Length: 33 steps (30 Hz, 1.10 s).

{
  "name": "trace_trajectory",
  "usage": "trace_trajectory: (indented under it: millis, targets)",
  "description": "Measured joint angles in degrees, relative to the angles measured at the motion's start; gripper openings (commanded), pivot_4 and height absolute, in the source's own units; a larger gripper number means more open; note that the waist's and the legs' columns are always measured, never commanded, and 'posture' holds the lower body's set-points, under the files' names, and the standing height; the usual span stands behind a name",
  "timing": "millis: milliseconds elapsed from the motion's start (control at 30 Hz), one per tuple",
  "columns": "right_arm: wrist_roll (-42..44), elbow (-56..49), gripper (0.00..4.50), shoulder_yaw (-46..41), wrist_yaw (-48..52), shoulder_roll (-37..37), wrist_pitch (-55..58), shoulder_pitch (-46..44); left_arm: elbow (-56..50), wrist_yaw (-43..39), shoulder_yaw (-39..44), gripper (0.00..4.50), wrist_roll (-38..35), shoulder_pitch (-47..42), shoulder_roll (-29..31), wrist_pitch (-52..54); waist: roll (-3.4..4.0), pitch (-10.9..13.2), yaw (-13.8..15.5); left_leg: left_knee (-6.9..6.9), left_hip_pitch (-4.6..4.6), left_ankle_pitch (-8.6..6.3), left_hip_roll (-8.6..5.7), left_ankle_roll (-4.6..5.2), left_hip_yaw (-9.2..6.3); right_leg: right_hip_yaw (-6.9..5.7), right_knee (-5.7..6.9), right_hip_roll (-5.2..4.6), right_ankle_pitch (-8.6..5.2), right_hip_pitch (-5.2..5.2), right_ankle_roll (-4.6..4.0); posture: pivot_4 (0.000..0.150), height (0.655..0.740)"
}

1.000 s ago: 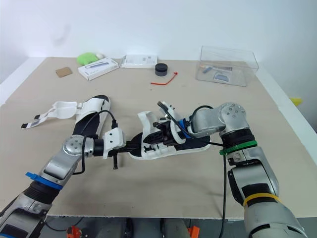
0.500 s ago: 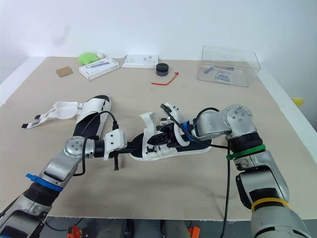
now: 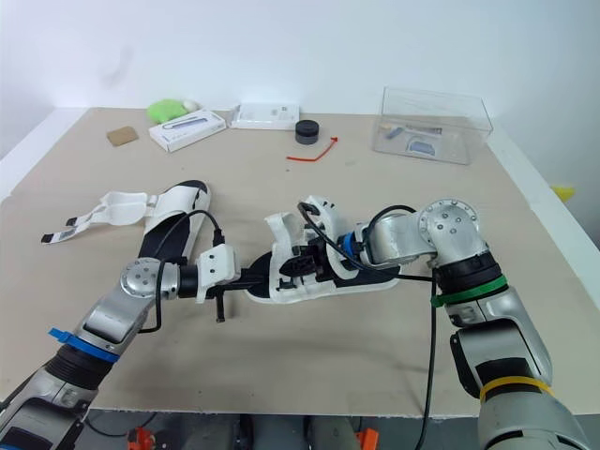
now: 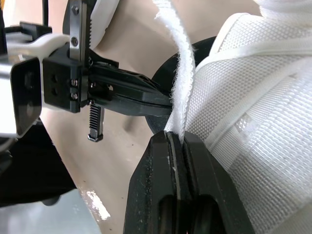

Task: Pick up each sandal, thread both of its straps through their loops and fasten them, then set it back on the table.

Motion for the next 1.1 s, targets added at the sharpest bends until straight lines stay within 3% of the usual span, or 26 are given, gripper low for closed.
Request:
trace_trajectory:
  millis: [400,500,667,1100]
  targets:
    - [-15.2,-9.9,0.06,-0.5,12.3,0.7,2.9,0.9,0.2,0.0,-0.1,0.00,0.0,-0.1,0.0,0.0,0.01,0.0,0.0,0.00,0.00,0.00,0.00,0.00,-0.01,-0.02,0.00,-0.02,0.01,0.00,-0.02,0.150,0.7400]
    - [-18.2,-11.3,0.99,-0.9,14.8,1.2,3.3,1.2,0.2,0.0,-0.1,0.00,0.0,-0.1,0.0,0.0,0.02,0.0,0.0,0.01,0.01,0.00,0.00,0.00,-0.01,-0.01,0.00,-0.02,0.01,0.00,-0.02,0.150,0.7400]
    - [-21.2,-11.6,3.41,-2.9,18.4,4.0,3.5,1.2,0.7,0.0,0.0,0.00,0.0,-0.3,0.0,0.0,0.02,0.0,0.0,0.04,0.05,0.01,0.01,-0.01,-0.01,0.00,0.03,-0.01,0.03,0.01,0.01,0.150,0.7400]
    - [-34.1,-6.2,3.41,-7.3,24.6,8.3,4.3,-3.4,1.1,0.1,0.1,0.00,0.2,-0.4,0.0,-0.5,0.03,0.0,0.0,0.05,0.05,0.08,0.01,0.01,0.01,0.01,0.05,0.06,0.27,-0.01,-0.31,0.150,0.7400]
